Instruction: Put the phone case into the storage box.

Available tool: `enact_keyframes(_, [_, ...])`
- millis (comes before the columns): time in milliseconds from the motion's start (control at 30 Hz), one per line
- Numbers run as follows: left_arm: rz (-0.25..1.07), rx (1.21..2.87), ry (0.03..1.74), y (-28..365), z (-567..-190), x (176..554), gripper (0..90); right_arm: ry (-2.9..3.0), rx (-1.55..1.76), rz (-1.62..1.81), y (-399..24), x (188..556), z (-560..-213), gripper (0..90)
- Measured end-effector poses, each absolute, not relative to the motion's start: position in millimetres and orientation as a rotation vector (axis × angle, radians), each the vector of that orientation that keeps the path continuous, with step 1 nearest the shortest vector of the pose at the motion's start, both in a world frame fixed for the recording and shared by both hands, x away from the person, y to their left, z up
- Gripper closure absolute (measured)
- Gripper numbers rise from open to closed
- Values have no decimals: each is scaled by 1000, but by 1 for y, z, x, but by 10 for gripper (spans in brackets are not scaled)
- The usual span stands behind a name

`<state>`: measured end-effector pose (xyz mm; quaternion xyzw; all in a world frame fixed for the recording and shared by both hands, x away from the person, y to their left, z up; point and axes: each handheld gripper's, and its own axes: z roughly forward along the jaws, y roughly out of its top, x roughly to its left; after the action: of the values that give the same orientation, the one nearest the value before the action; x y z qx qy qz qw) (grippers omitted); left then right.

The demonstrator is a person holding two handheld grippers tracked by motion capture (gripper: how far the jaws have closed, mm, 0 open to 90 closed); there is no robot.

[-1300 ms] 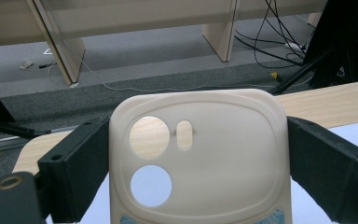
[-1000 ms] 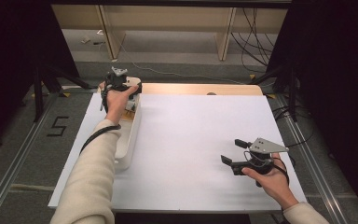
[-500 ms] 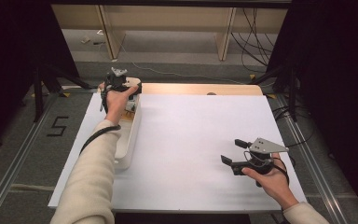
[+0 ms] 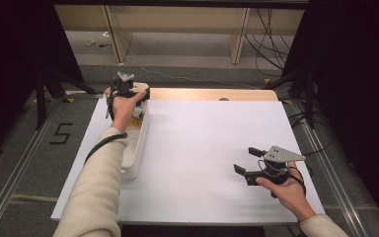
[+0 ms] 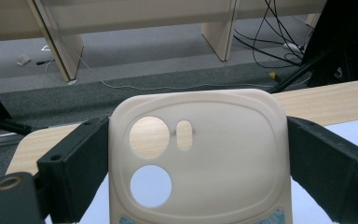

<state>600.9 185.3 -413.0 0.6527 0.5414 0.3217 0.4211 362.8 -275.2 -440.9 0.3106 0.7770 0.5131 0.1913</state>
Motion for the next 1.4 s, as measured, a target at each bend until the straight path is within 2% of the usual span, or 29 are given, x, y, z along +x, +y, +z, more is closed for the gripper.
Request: enact_keyframes(1400, [768,1699,1377,190,-416,597,78,2188,872,1438,-274,363,-442,161])
